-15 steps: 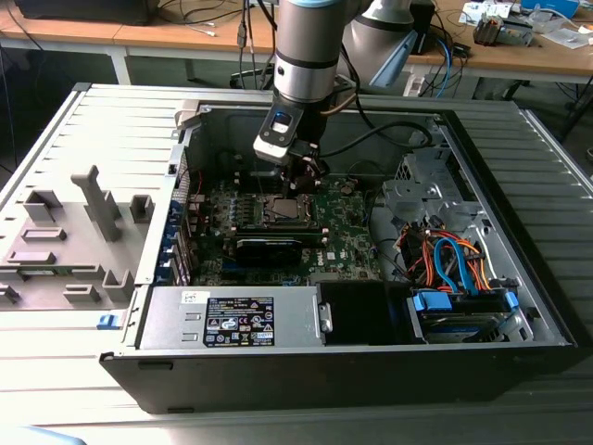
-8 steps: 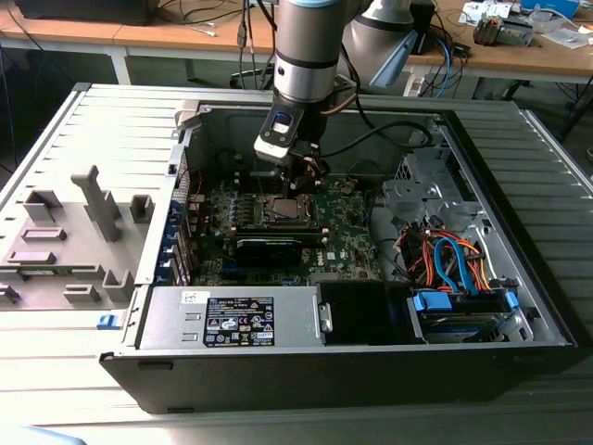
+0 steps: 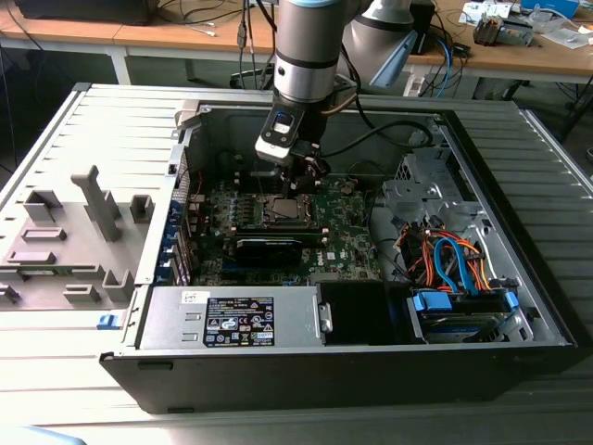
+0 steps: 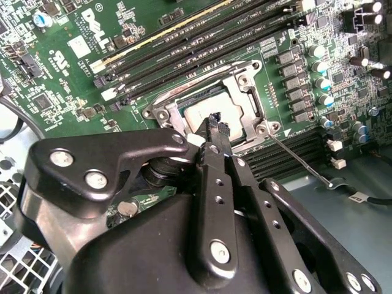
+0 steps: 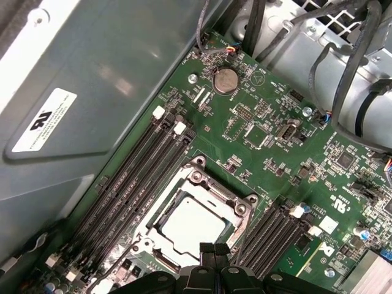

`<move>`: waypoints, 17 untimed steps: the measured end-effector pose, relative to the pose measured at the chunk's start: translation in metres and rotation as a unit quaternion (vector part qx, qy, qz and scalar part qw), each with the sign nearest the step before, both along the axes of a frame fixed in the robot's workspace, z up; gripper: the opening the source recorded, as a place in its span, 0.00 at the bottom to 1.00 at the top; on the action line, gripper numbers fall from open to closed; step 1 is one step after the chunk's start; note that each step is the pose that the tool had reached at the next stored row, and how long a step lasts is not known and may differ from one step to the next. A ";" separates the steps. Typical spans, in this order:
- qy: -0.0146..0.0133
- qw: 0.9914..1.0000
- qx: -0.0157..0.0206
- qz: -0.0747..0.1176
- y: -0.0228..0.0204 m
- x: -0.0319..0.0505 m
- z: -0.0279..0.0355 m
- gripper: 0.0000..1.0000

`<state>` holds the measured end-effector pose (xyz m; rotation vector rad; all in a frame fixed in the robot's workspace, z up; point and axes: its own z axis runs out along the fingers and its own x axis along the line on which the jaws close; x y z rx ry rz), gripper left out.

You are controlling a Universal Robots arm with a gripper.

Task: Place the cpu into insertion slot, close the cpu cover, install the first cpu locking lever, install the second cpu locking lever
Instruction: 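Install the first cpu locking lever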

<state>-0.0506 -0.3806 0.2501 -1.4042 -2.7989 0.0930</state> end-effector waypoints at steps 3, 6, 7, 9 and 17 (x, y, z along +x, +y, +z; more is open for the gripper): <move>0.000 1.000 0.000 0.002 0.0000 0.0000 0.0000 0.11; 0.000 1.000 0.000 0.025 0.0000 0.0000 0.0000 0.11; 0.000 1.000 0.000 0.026 0.0000 0.0000 0.0000 0.11; 0.000 1.000 0.000 0.027 0.0000 0.0000 0.0000 0.11; 0.000 0.999 0.000 0.033 0.0000 0.0000 0.0000 0.11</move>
